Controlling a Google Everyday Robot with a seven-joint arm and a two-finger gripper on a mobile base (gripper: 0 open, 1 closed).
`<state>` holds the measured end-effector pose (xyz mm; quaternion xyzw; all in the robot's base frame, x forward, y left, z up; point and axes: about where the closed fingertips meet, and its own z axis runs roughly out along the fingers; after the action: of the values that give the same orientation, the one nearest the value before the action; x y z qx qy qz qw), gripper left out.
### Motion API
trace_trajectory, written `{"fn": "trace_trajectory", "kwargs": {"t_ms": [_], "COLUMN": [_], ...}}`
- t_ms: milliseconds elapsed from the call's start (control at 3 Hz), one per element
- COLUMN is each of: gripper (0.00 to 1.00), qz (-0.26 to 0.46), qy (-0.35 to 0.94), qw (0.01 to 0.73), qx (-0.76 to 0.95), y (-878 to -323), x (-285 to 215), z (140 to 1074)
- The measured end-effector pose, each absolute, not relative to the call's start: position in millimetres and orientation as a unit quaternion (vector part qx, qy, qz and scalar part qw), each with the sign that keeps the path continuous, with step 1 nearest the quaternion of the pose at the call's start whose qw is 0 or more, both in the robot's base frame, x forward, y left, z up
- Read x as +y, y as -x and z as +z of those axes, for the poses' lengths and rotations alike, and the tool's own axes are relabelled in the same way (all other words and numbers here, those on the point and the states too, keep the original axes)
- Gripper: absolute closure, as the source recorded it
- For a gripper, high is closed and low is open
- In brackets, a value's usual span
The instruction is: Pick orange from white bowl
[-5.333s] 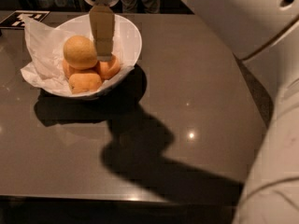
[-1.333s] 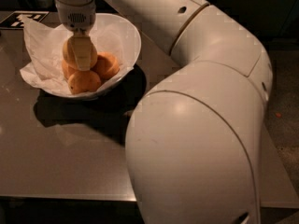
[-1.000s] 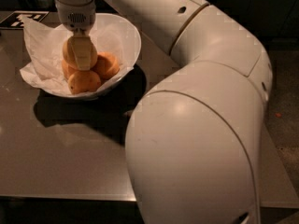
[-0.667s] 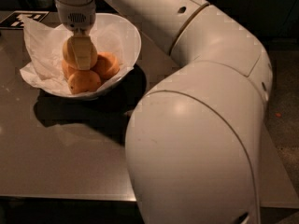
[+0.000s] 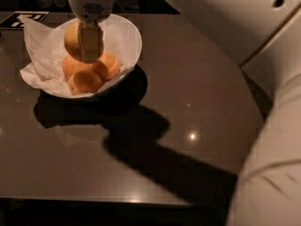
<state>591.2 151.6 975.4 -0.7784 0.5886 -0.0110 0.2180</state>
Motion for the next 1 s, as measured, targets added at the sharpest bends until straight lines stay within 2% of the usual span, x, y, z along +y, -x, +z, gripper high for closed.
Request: {"fn": "trace_trajectory", "kwargs": {"t_ms": [1000], "gripper": [1.0], "qz": [0.006], "qy": [0.77], "qw": [0.308], "qx": [0.559], "y": [-503], "x": [108], "z": [1019]}}
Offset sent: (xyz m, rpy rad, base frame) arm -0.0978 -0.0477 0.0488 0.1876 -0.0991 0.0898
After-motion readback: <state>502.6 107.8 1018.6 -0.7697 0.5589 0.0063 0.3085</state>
